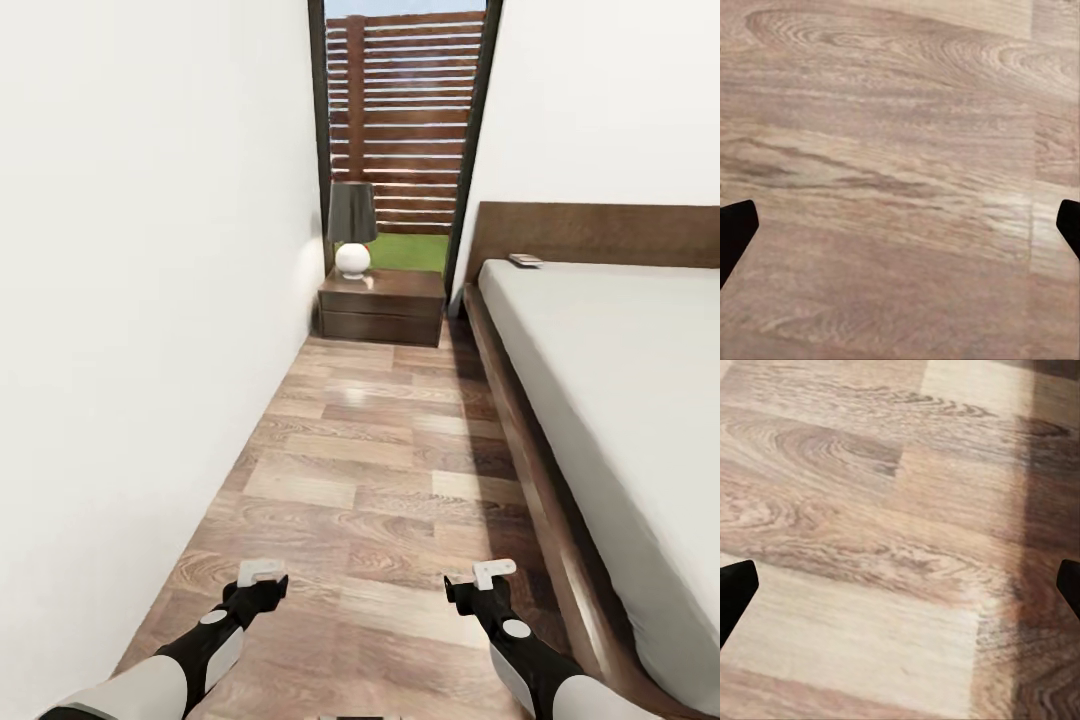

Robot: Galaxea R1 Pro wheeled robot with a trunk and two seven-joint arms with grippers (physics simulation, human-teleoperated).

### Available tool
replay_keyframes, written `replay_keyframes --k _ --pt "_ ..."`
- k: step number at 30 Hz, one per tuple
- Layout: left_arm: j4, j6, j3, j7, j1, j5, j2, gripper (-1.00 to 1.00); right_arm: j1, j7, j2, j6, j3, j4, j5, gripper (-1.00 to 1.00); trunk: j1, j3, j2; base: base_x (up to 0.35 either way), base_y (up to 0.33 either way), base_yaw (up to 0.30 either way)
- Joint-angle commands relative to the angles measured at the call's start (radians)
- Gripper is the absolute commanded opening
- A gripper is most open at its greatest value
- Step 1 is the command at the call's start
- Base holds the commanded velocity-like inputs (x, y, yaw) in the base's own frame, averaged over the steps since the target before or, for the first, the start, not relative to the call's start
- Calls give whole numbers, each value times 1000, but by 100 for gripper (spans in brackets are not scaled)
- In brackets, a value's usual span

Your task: In the bedroom, move the book from the bed onto either nightstand, and place the two sandals side by side next to the bed.

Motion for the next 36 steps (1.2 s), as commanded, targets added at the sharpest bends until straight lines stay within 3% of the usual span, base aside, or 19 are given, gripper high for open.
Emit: replay_keyframes --k 1,12,36 --pt "1 -4 -8 -1 -1 10 0 100 -1 -5 -1 -3 9 0 -8 100 0 -1 0 294 192 -34" --pt "1 -4 -9 -1 -1 9 0 100 -1 -4 -1 -3 9 0 -8 100 0 -1 0 301 172 -62" --pt "1 -4 -8 0 -1 10 0 100 -1 -5 1 -3 9 0 -8 100 0 -1 0 329 13 -96"
